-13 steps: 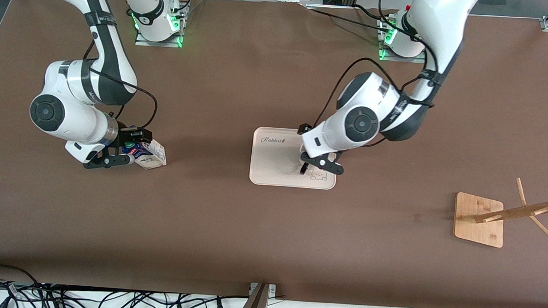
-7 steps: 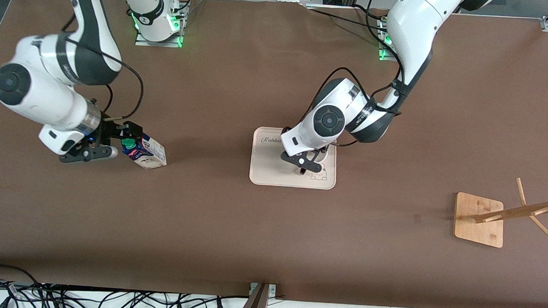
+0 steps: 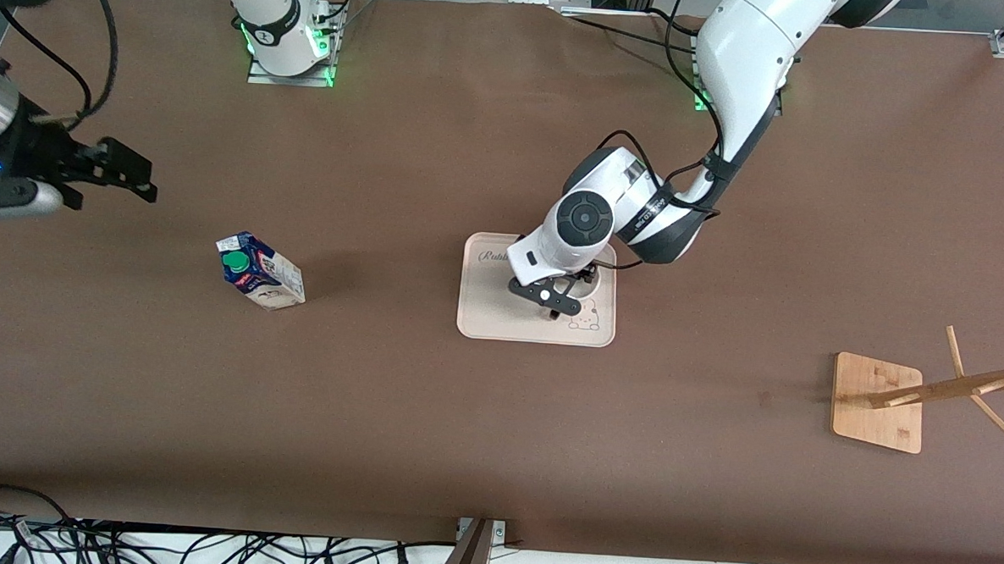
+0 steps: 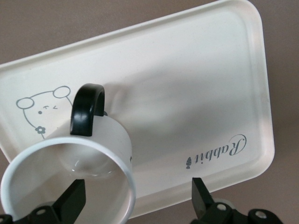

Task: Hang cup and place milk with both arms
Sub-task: 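Set the carton on the table while the left gripper grasps the mug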

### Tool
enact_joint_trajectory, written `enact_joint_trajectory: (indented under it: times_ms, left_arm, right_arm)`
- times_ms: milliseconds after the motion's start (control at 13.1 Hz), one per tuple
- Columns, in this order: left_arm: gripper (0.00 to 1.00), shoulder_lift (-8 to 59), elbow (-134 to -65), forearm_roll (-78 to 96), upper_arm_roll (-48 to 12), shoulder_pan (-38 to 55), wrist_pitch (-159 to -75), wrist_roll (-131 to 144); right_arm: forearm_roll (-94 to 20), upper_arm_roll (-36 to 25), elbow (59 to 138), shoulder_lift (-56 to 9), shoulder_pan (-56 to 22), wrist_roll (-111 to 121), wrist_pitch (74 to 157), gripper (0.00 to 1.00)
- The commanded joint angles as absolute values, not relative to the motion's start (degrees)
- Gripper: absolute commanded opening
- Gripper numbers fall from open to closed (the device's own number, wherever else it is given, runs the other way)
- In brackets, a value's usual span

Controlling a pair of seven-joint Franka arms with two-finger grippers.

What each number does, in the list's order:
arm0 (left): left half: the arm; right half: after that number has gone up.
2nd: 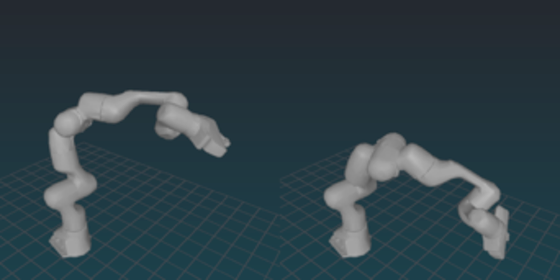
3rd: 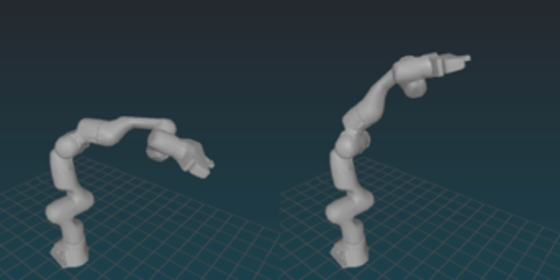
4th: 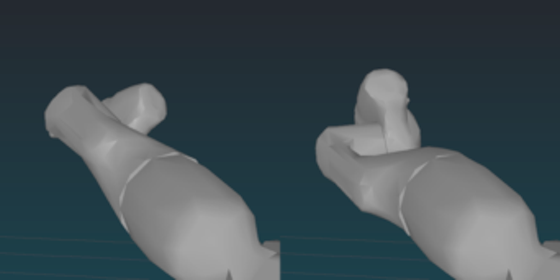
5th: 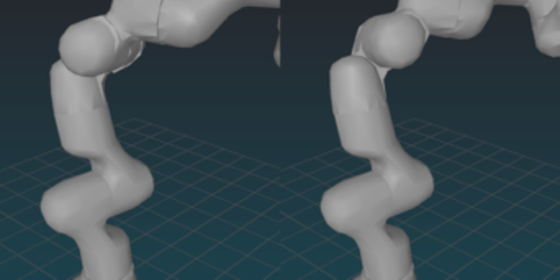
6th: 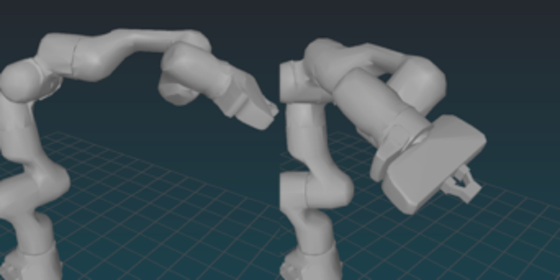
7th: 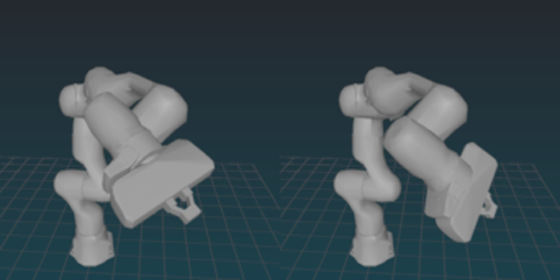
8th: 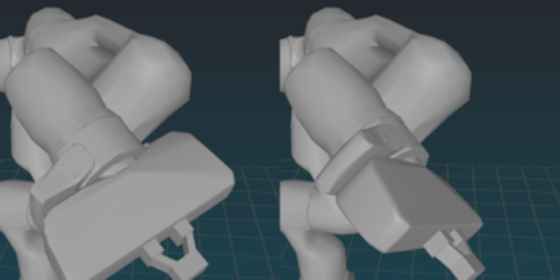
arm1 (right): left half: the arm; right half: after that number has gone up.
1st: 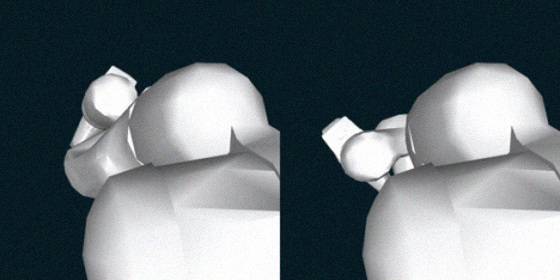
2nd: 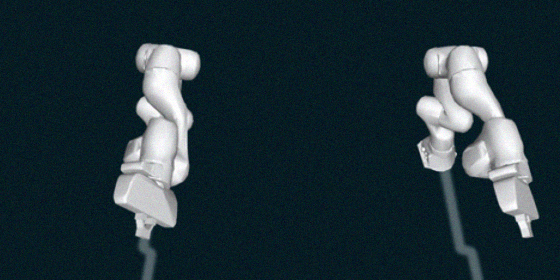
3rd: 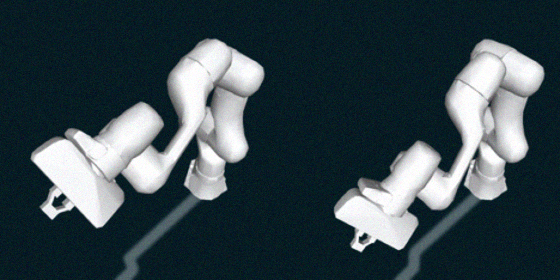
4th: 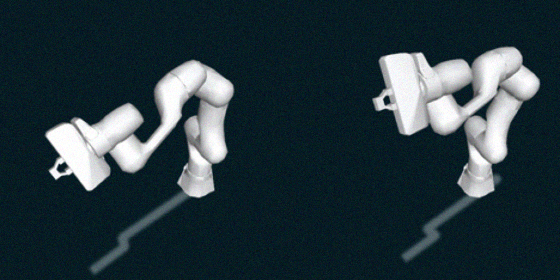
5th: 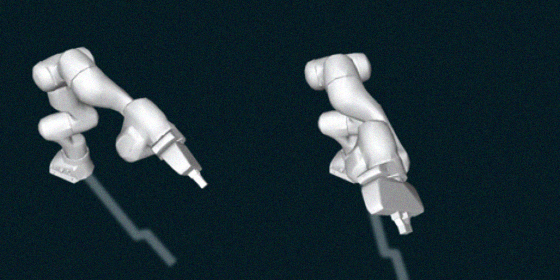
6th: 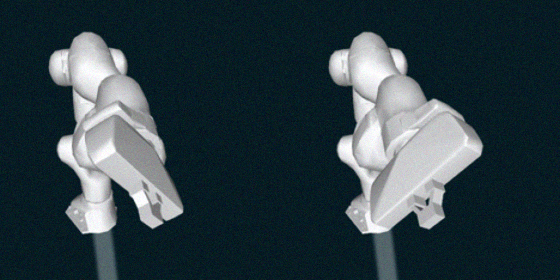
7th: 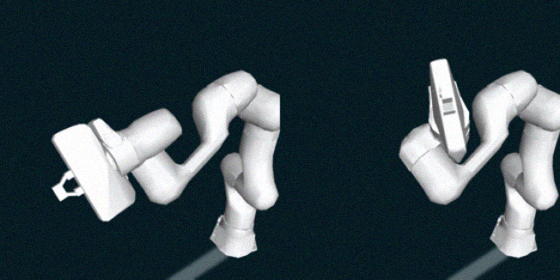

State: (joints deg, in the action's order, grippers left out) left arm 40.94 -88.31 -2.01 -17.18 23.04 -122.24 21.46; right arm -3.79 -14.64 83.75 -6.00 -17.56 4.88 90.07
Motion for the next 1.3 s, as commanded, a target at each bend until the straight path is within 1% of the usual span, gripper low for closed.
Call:
enact_joint_trajectory:
  times_ms: [0, 77, 153, 230, 306, 612, 1072, 1225]
  left_arm:
    - [1.00, 41.7, -88.6, -3.5, -17.1, 23.5, -124.0, 22.7]
    - [0.81, 42.2, -88.6, -3.5, -17.1, 23.5, -124.0, 22.7]
    - [0.71, 42.4, -88.6, -3.5, -17.1, 23.5, -124.1, 22.7]
    - [0.41, 42.3, -88.7, -3.4, -17.1, 23.5, -124.0, 22.8]
    - [0.00, 41.8, -89.3, -3.4, -17.0, 23.4, -123.9, 24.5]
    - [0.00, 40.3, -89.2, -3.5, -16.7, 22.8, -123.3, 26.6]
    - [0.00, 40.3, -88.7, -3.4, -16.6, 22.9, -123.7, 26.5]
    - [0.00, 36.9, -88.3, -2.8, -16.4, 22.9, -123.3, 27.2]
  right_arm:
    - [-2.7, -15.6, 83.6, -5.4, -17.9, 5.4, 87.8, 1.00]
    - [-2.6, -15.5, 83.6, -5.5, -17.9, 5.4, 88.1, 1.00]
    - [-2.5, -15.5, 83.6, -5.5, -17.9, 5.3, 88.2, 1.00]
    - [-2.5, -15.5, 83.6, -5.8, -17.8, 5.3, 88.6, 1.00]
    - [-2.5, -16.3, 83.5, -6.0, -17.8, 5.3, 88.9, 1.00]
    - [-2.6, -16.2, 83.2, -6.1, -18.3, 5.2, 90.0, 1.00]
    - [-2.8, -16.3, 83.2, -6.0, -18.3, 5.2, 90.3, 1.00]
    - [-2.9, -16.4, 83.2, -6.0, -18.2, 5.2, 90.4, 1.00]
